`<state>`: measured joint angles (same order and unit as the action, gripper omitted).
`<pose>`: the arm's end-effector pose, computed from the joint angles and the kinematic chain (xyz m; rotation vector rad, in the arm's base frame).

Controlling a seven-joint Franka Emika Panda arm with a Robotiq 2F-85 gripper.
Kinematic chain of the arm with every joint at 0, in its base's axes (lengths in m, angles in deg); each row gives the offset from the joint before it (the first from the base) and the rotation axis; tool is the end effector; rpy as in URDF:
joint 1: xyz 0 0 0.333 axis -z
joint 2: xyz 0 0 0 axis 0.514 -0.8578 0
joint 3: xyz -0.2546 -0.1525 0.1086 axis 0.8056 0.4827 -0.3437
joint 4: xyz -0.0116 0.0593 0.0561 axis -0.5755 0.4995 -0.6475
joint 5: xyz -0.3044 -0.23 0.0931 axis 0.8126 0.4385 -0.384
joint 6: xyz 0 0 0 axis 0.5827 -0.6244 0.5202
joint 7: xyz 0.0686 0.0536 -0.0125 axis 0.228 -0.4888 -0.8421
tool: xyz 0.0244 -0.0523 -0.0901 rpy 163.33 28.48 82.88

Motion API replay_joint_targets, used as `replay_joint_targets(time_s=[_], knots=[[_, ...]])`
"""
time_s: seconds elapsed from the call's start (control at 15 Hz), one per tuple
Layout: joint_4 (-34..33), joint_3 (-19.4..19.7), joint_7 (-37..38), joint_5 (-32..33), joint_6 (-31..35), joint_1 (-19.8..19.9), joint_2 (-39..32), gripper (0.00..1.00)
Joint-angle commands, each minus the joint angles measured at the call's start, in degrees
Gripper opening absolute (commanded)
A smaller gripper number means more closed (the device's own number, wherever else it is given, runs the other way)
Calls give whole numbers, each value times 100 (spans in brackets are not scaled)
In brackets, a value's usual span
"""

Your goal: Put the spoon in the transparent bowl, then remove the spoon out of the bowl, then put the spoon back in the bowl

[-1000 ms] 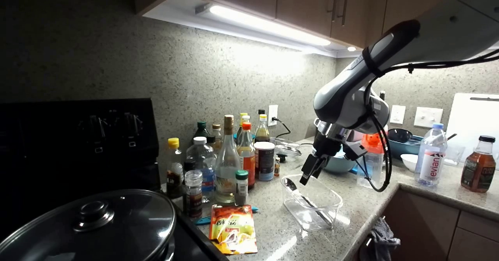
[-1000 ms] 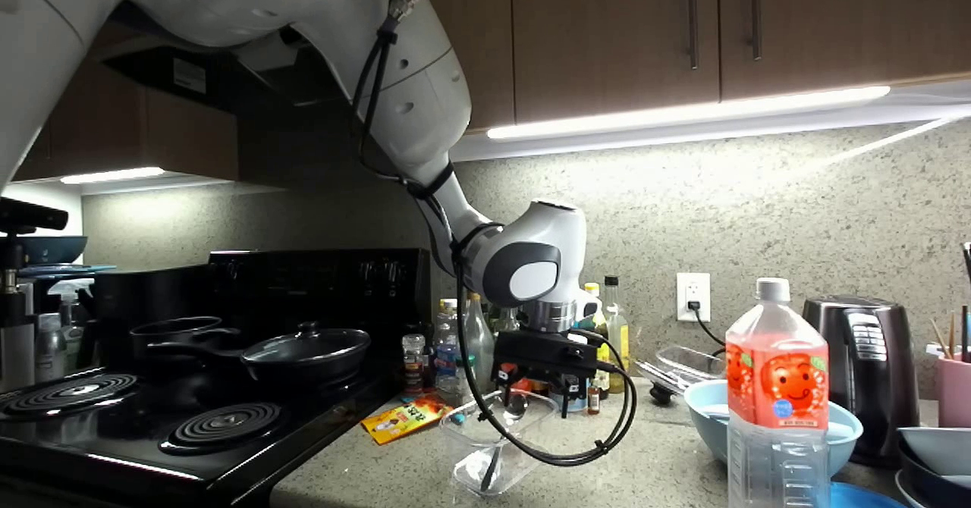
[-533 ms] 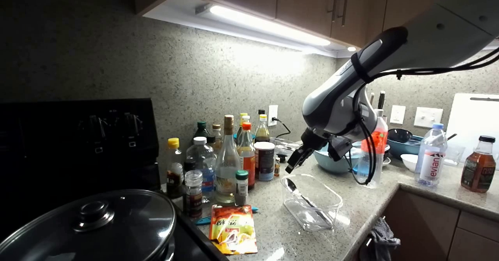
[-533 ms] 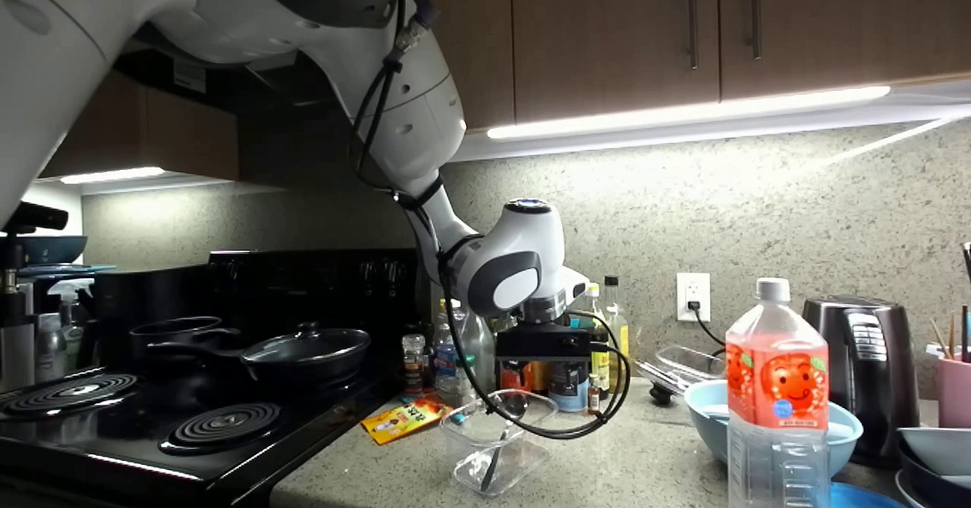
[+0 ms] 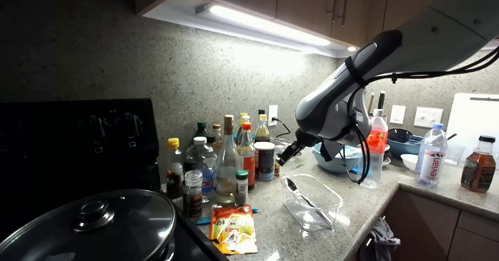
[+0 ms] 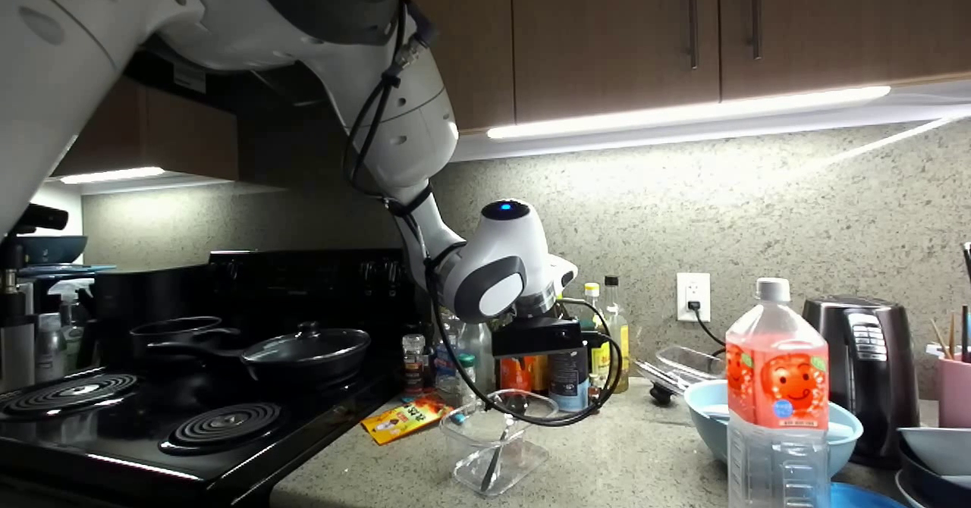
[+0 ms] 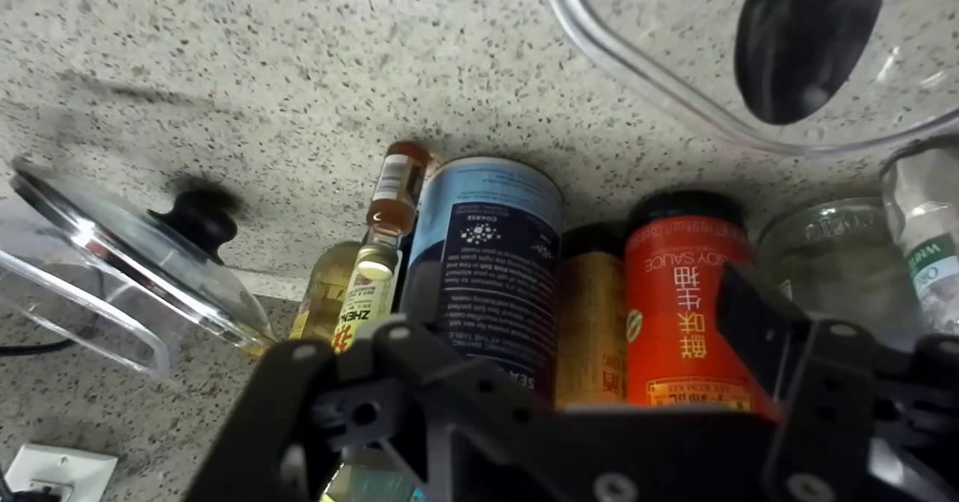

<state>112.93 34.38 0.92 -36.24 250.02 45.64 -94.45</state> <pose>0.6325 -0.1044 0.3013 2.9034 0.3246 0.9757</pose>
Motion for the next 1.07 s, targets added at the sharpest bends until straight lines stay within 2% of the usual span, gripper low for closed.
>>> replay_joint_targets(time_s=[0.0, 0.07, 0.13, 0.2, 0.27, 0.47, 0.67, 0.8, 0.87, 1.0], knots=[[255, -255, -170, -100, 132, 152, 293, 100], [306, -426, -239, -165, 92, 269, 384, 75], [348, -610, -291, -222, -117, 410, 498, 84], [380, -826, -323, -304, -352, 585, 598, 84], [388, -1132, -367, -487, -788, 845, 711, 92], [460, -1388, -274, -896, -1410, 1133, 953, 100], [564, -1309, -81, -984, -1708, 1204, 1151, 100], [690, -1107, 185, -714, -1586, 1115, 1224, 100], [384, -1205, -20, -797, -1592, 1125, 953, 100], [396, -1175, -14, -795, -1592, 1126, 956, 100]])
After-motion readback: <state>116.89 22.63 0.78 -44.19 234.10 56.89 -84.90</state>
